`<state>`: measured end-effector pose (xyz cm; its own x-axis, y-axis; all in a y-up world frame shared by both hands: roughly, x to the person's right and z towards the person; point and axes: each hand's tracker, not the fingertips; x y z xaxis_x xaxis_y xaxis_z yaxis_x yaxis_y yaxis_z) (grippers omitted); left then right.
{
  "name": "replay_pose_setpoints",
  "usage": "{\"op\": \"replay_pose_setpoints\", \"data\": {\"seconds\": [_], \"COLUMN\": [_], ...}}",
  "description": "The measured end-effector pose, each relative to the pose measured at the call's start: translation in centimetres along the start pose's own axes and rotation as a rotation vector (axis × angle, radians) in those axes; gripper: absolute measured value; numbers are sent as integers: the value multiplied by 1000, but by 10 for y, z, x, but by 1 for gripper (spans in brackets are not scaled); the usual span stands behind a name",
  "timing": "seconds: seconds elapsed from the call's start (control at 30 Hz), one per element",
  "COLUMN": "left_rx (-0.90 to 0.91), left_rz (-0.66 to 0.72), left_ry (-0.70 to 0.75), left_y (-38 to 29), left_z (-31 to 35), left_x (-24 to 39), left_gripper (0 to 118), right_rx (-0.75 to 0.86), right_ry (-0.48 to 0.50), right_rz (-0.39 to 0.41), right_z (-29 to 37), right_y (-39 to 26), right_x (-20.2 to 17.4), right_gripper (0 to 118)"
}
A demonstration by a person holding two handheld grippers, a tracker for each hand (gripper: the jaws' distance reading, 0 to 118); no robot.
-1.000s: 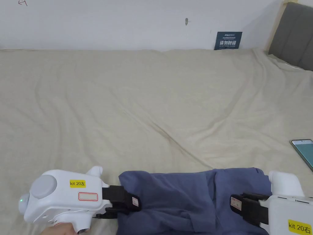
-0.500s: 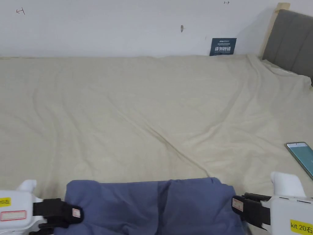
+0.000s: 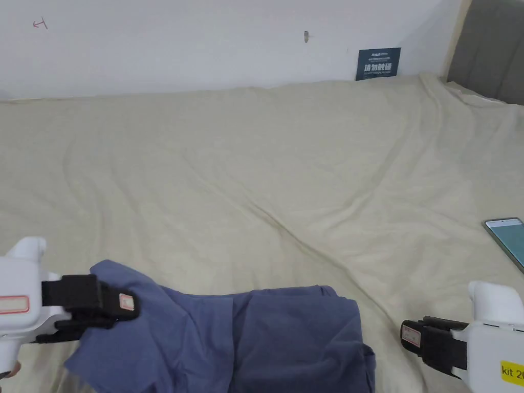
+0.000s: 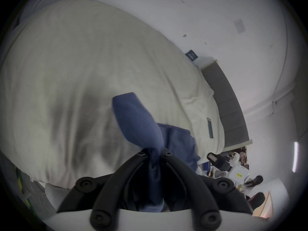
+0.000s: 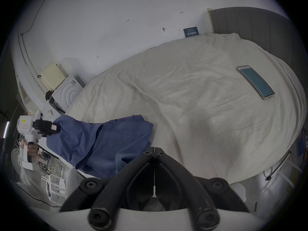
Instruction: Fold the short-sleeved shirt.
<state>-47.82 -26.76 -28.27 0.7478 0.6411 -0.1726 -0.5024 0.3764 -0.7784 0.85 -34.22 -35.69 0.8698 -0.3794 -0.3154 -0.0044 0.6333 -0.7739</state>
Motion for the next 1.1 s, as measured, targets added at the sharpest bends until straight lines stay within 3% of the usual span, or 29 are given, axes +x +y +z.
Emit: {"op": "replay_pose_setpoints", "data": {"seconds": [0.13, 0.3, 0.37, 0.43, 0.57, 0.6, 0.63, 0.67, 0.7, 0.73, 0.8, 0.93, 1.1], "left_rx": [-63, -146, -214, -249, -338, -365, -385, -394, -398, -409, -426, -377, -252], "left_rz": [-172, -170, -290, -281, -292, -258, -275, -310, -297, -289, -265, -204, -219], "left_ry": [31, -87, -40, 32, 9, 27, 30, 14, 2, -9, -43, -94, -4], "left_y": [2, -1, -4, -10, -15, -18, -21, -25, -27, -29, -33, -21, -15], "left_z": [-23, -83, -121, -158, -224, -235, -243, -249, -252, -253, -251, -224, -179], "left_x": [69, 133, 155, 169, 178, 178, 178, 178, 176, 174, 171, 167, 154], "left_gripper": [10, 10, 10, 10, 11, 15, 32, 60, 60, 71, 115, 117, 117], "right_rx": [18, 45, 53, 59, 80, 84, 88, 90, 90, 89, 83, 80, 82], "right_ry": [0, 4, 13, 8, 2, 1, -3, -14, -25, -28, -41, -50, -39], "right_rz": [-24, -70, -97, -98, -109, -113, -116, -126, -140, -146, -159, -167, -147], "right_z": [8, 18, 24, 31, 46, 49, 51, 53, 54, 54, 53, 52, 48], "right_y": [-3, -6, -7, -8, -14, -15, -17, -18, -19, -20, -22, -24, -20], "right_x": [17, 45, 54, 61, 74, 78, 81, 85, 89, 93, 98, 99, 91], "right_gripper": [0, 0, 0, 0, 0, 0, 0, 0, 0, 0, 0, 0, 0]}}
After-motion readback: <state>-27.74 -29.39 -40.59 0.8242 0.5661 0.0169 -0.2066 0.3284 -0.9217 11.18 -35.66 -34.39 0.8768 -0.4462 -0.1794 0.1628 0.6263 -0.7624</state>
